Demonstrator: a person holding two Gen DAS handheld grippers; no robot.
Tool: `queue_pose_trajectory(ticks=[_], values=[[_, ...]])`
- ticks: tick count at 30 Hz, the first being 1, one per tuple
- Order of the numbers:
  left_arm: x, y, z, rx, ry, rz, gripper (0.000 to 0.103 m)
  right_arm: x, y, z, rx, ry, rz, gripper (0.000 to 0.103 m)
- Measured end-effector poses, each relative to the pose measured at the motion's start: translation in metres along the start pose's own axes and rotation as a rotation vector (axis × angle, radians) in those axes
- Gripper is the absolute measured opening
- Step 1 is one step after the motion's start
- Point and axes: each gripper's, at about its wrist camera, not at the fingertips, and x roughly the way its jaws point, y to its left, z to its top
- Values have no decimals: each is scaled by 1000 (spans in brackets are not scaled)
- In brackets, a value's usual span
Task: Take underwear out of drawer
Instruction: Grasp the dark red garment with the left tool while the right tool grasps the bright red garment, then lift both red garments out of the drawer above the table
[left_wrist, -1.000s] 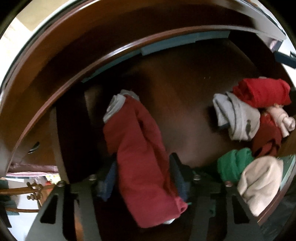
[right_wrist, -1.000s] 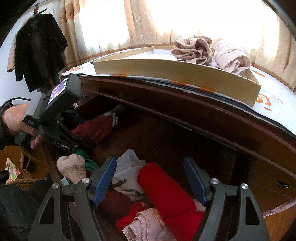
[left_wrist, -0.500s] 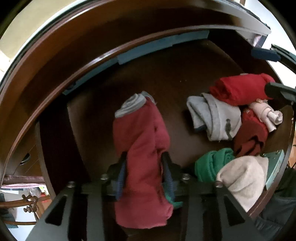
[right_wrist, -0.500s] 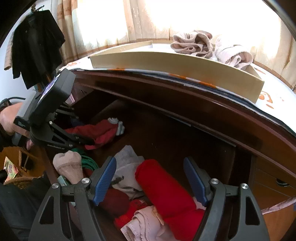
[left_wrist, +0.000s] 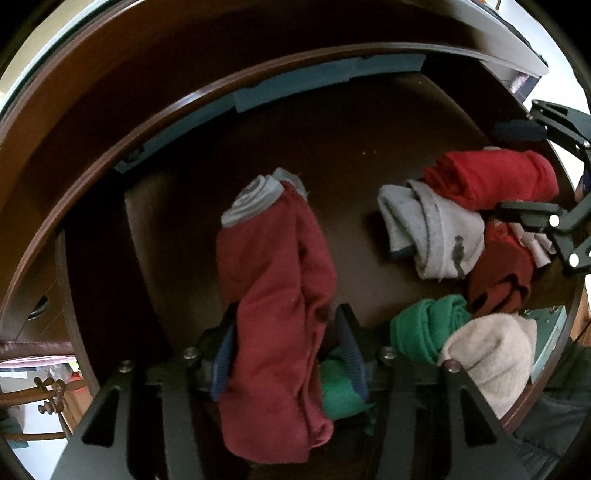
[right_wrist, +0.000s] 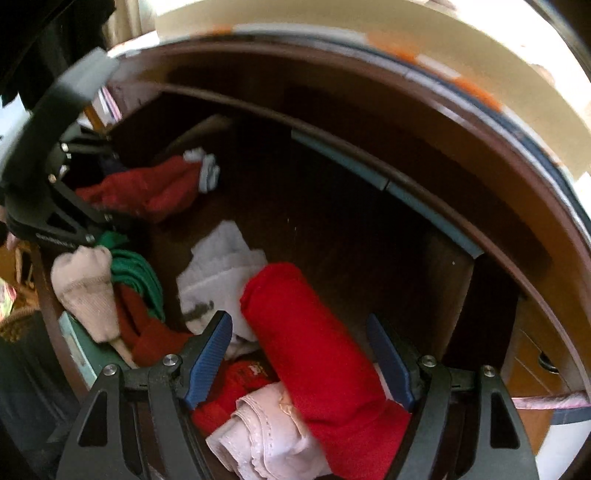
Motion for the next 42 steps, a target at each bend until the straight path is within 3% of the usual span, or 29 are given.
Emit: queue_pose_trajectory(ticks=[6, 11, 20, 22, 27, 42], values=[[9, 9, 9, -7, 11, -22, 51, 17, 0, 0, -35, 87, 26, 75], [3, 17, 9, -16, 4, -32, 51, 22, -9, -1, -2, 93, 45, 55], [-5, 36, 8, -50, -7, -63, 50, 28, -11, 7, -20, 122, 41, 54], [-5, 37, 7, -53, -13, -63, 45, 29, -8, 11, -19, 118, 43, 52], [-8, 43, 2, -60, -41, -72, 26, 13, -9, 8, -14, 12, 58, 43], [-38, 51, -11, -106, -134, -87, 19, -31, -36, -8, 134, -250, 228, 42]])
